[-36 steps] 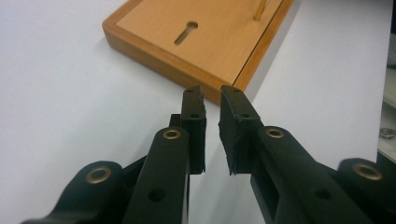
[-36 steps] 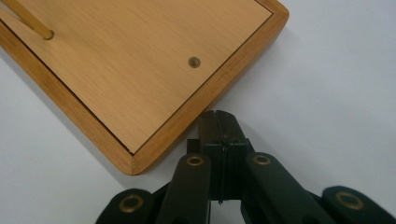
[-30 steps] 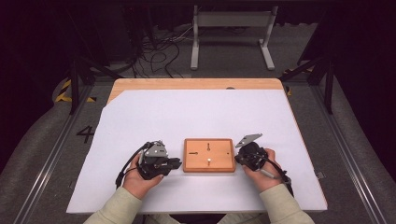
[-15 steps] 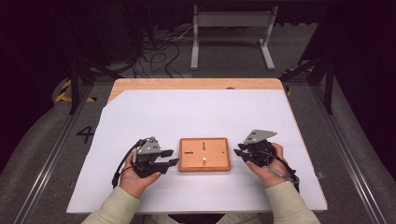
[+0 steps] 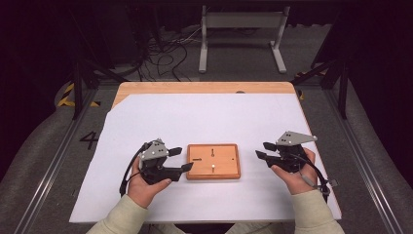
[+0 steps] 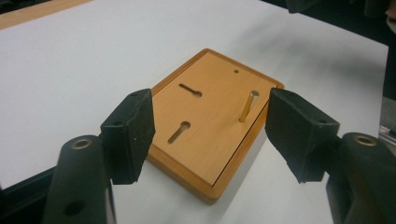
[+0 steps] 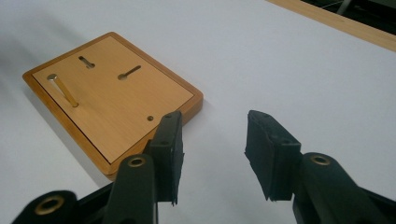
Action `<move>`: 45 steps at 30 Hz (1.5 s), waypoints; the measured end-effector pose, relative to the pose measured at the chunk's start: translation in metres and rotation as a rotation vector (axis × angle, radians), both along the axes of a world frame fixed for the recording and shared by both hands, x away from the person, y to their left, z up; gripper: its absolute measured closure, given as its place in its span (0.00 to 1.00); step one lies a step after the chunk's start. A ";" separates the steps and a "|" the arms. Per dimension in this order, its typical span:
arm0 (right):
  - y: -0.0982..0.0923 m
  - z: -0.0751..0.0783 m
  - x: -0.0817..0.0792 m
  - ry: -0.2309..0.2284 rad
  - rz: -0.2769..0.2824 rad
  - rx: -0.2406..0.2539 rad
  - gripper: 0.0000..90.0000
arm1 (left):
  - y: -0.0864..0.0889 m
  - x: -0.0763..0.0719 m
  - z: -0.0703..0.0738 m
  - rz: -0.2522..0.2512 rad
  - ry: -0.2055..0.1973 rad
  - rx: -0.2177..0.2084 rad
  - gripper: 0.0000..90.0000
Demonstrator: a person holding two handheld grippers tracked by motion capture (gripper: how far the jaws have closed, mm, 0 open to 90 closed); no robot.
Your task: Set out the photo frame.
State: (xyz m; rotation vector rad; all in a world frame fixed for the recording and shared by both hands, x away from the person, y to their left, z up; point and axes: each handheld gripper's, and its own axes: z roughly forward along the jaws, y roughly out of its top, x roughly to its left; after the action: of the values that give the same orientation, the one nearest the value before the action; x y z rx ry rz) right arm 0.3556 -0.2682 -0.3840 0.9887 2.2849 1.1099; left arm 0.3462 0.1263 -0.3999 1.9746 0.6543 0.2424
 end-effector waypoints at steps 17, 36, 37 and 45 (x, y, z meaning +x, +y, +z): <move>-0.009 0.002 0.001 -0.016 -0.024 0.027 0.60 | -0.046 0.005 -0.013 -0.042 -0.041 -0.057 0.30; -0.011 -0.006 0.000 0.010 -0.040 0.032 0.58 | -0.074 0.019 -0.043 -0.180 0.028 0.016 0.52; -0.012 -0.006 0.000 0.011 -0.042 0.031 0.58 | -0.075 0.020 -0.044 -0.181 0.035 0.024 0.52; -0.012 -0.007 0.000 0.026 -0.037 0.041 0.58 | -0.077 0.022 -0.050 -0.191 0.066 0.079 0.73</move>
State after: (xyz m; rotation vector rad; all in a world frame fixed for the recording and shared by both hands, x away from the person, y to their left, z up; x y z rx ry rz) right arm 0.3554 -0.2799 -0.3915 1.0621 2.2633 1.1392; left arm 0.3679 0.0495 -0.4502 2.1131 0.5003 0.0885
